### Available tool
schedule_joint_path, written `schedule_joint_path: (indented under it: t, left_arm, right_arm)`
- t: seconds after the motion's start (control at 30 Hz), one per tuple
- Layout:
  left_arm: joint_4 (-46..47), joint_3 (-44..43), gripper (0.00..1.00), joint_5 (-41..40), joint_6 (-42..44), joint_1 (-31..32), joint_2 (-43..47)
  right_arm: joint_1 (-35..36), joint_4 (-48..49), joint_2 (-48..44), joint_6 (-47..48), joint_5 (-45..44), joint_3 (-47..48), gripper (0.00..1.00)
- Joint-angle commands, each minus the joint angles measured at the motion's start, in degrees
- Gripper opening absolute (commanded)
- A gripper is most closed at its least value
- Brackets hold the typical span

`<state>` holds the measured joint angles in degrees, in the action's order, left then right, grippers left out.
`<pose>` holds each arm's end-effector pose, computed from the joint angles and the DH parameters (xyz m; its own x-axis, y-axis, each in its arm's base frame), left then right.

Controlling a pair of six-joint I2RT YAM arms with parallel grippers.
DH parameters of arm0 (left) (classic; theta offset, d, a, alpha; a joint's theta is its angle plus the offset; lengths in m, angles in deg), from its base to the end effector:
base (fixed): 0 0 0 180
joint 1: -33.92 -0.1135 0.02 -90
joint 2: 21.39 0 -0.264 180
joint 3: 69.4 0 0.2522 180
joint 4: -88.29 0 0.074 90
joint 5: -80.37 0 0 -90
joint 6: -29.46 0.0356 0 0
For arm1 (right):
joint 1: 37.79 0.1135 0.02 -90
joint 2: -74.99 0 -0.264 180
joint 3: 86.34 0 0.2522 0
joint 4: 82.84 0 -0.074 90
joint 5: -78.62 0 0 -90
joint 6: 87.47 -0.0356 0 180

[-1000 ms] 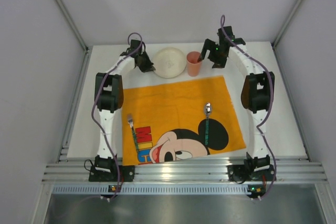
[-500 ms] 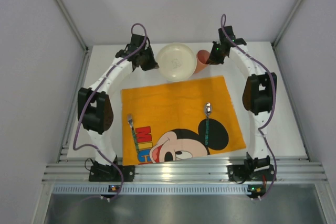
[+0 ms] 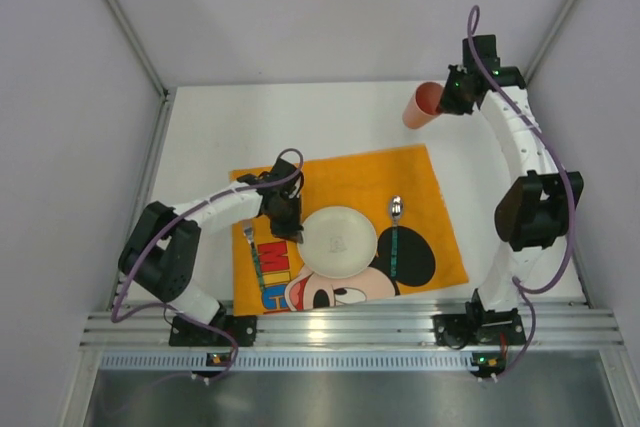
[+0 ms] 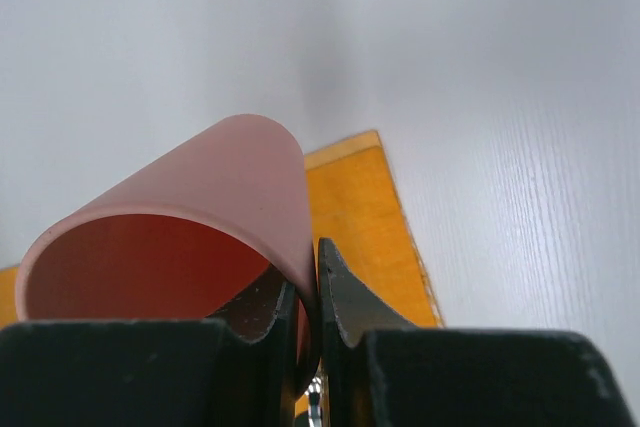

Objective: Set the dinner table for one person

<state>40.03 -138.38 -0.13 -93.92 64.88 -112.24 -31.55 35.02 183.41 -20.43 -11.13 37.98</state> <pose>0.2500 -0.1568 0.1809 -0.9791 -0.0455 -0.1984 0.0201 0.9483 -0.3166 0.4193 0.0460 0.3539 -0.7047 0.3154 -0.6356 0.1772 0.9456 0.2727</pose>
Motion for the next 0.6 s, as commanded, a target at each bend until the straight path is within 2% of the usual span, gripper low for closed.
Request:
schedule_joint_path:
  t: [0.0, 0.07, 0.1, 0.13, 0.17, 0.2, 0.27, 0.5, 0.57]
  left_arm:
    - [3.4, 2.7, 0.00, -0.6, -2.5, 1.4, 4.0]
    - [3.3, 3.4, 0.00, -0.9, -2.7, 1.5, 3.4]
    - [3.0, 3.3, 0.05, -1.2, -2.9, 1.6, 3.0]
    - [2.7, 2.8, 0.20, -2.2, -3.4, 1.8, 2.9]
    - [1.9, 2.6, 0.49, -2.5, -3.5, 2.0, 2.9]
    - [1.5, 2.4, 0.65, -3.2, -3.7, 2.3, 3.3]
    - [0.9, 1.5, 0.88, -5.0, -4.1, 2.7, 4.2]
    - [-3.7, -2.5, 0.89, -9.0, -4.3, 2.6, 7.1]
    - [-4.4, -4.2, 0.89, -11.8, -4.2, 2.7, 7.5]
  right_arm:
    - [0.4, -1.6, -3.6, 1.9, -1.7, -5.8, 0.00]
    - [0.4, -0.8, -4.0, 2.0, -1.0, -8.6, 0.00]
    - [0.4, -0.6, -4.0, 2.0, -0.8, -9.1, 0.00]
    - [0.4, -0.2, -4.0, 2.0, -0.5, -9.7, 0.00]
    - [0.4, 0.1, -4.1, 2.1, -0.5, -10.6, 0.00]
    - [0.4, 0.5, -3.9, 2.2, -0.5, -11.1, 0.00]
    - [0.4, 0.8, -3.1, 2.9, -0.7, -11.9, 0.00]
    - [1.1, 0.7, -1.3, 2.8, -0.6, -14.4, 0.01]
    - [1.9, 0.5, -1.1, 3.4, 0.9, -15.5, 0.07]
